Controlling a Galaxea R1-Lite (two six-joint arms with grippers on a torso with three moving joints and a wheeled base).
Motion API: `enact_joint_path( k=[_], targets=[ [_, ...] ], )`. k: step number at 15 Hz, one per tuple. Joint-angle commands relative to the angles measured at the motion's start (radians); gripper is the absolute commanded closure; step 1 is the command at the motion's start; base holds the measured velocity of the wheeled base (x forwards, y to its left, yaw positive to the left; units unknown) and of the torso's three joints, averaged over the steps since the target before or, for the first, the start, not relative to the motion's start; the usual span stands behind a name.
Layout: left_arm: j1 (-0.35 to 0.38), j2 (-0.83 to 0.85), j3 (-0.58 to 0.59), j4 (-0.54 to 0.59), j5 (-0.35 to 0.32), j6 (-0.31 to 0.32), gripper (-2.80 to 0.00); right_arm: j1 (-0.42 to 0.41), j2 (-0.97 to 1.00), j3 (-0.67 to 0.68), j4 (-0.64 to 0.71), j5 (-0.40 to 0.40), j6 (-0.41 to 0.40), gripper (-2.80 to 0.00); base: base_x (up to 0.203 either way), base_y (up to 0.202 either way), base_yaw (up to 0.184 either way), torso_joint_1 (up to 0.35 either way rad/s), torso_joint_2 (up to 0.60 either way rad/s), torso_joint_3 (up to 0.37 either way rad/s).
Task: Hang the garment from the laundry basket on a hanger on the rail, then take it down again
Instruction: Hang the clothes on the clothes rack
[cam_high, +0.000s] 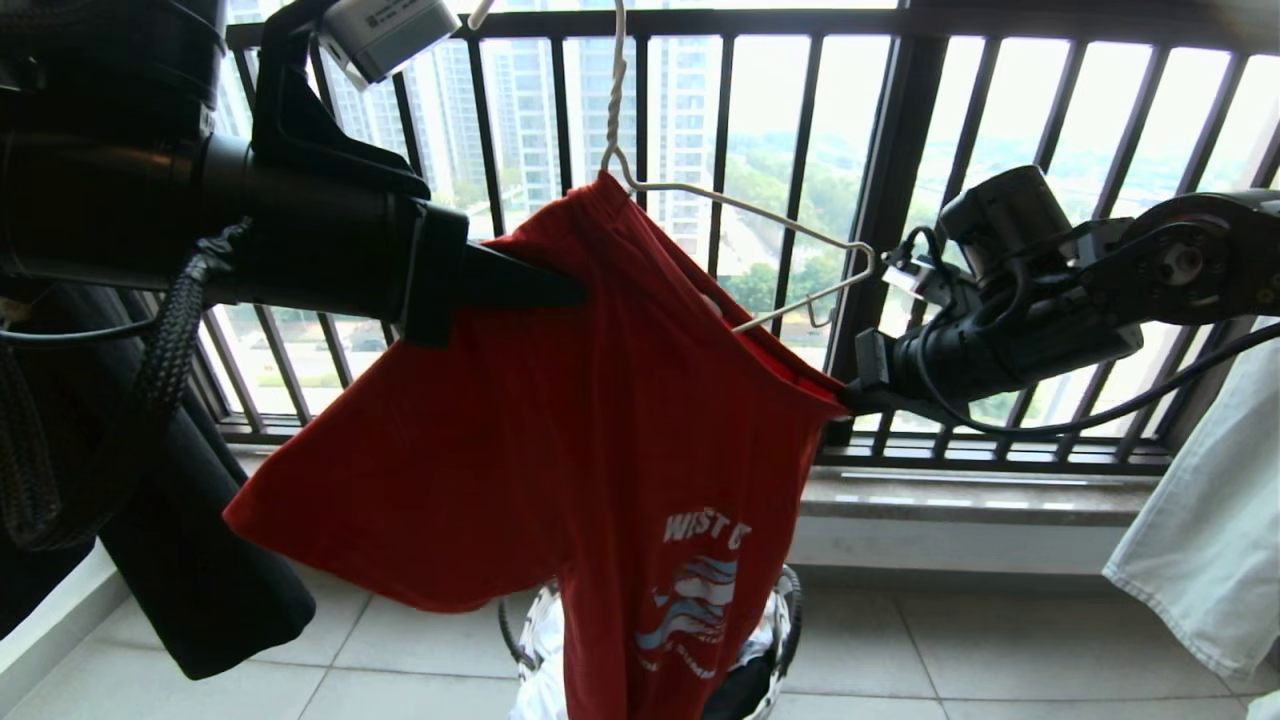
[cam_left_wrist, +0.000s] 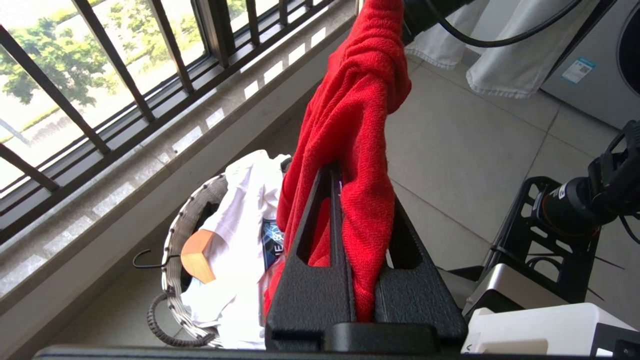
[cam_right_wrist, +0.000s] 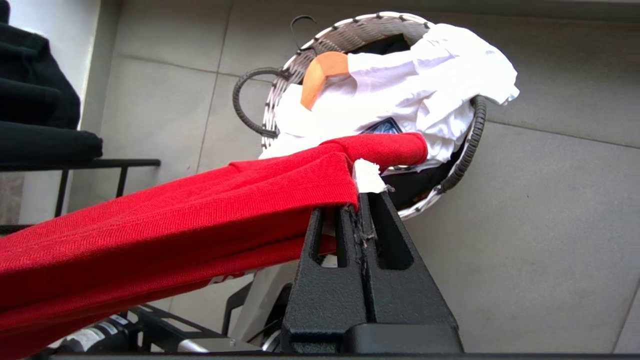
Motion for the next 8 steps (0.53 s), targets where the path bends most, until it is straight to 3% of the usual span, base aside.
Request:
enact_joint_path(
  k=[1,8],
  targets=[
    [-0.002,0.0,0.0,0.002,-0.003,0.001,0.0,-0.001,0.052,-0.078,0.034,-0.017,-0.001,0.0,0.0,0.0,0.0,0.0,0.0,0.0],
    [-0.004,0.016,0.001,0.003,-0.004,0.007,0.0,-0.02,0.078,-0.243,0.161,-0.05,-0.027,0.0,0.0,0.0,0.0,0.0,0.0,0.0]
  ],
)
